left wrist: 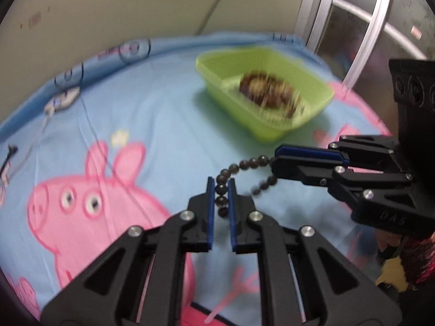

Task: Organize jewelry
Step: 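Carry the black bracelet over the green basket with the right gripper, then lower the black bracelet into the basket and open the right gripper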

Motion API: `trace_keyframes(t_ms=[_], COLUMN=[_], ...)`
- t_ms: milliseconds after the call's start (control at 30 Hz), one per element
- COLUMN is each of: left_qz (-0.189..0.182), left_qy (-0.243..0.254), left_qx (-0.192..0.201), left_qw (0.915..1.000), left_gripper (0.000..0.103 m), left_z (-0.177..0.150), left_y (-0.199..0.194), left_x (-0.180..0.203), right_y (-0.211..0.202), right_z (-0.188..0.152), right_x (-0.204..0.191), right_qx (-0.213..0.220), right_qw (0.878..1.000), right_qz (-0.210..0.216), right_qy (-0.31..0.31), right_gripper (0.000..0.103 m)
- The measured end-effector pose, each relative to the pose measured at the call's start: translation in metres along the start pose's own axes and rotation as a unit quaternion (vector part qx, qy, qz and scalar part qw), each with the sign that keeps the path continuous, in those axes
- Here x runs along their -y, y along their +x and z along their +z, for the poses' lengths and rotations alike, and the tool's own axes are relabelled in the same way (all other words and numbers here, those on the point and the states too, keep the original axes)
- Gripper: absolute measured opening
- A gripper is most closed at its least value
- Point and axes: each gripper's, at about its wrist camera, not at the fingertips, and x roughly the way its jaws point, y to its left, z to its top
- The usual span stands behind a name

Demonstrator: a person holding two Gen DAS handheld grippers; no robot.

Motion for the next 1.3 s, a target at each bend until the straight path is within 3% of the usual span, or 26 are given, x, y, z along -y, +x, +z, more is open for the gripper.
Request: trace_keyframes(t_ms=[133, 300, 500, 600, 700, 900, 1033, 1200, 1300], left_qz=[-0.017, -0.021, 0.021, 0.073, 0.056, 0.087, 0.109, 0.139, 0.141], left_qy=[0.0, 0.015, 0.009, -0.002, -0.014, -0.006, -0.012, -0.026, -0.035], left_qx=[0.033, 0.05, 0.028, 0.021, 0.039, 0.058, 0.064, 0.063, 0.067], left_qw=[0.9993, 0.9984, 0.9993, 0.9971, 0.9976, 0.9945, 0.9919, 0.9879, 0.9871], left_gripper=[0.008, 0.009, 0.009, 0.009, 0.009, 0.009, 0.03, 0.032, 0.049], left_z=[0.045, 0.094, 0.133, 0.14, 0.13, 0.083, 0.046, 0.01, -0.007], left_y=[-0.012, 0.007, 0.068, 0.085, 0.07, 0.043, 0.029, 0.015, 0.008], left_x=[0.007, 0.024, 0.029, 0.025, 0.02, 0.022, 0.021, 0.017, 0.015], right_y=[-0.025, -0.032, -0.012, -0.007, -0.032, -0.063, -0.071, -0.067, -0.057], right_z=[0.035, 0.06, 0.071, 0.073, 0.06, 0.021, -0.008, -0.044, -0.056], right_x=[0.02, 0.059, 0.11, 0.125, 0.127, 0.1, 0.069, 0.034, 0.024], right_qx=[0.052, 0.072, 0.065, 0.075, 0.111, 0.145, 0.162, 0.156, 0.142], right_qw=[0.998, 0.995, 0.991, 0.983, 0.979, 0.973, 0.969, 0.967, 0.967], right_qz=[-0.018, -0.054, -0.081, -0.142, -0.119, -0.105, -0.102, -0.101, -0.093], right_qy=[0.014, 0.043, 0.08, 0.09, 0.125, 0.142, 0.155, 0.175, 0.19], right_gripper=[0.0, 0.0, 0.0, 0.0, 0.0, 0.0, 0.0, 0.0, 0.006])
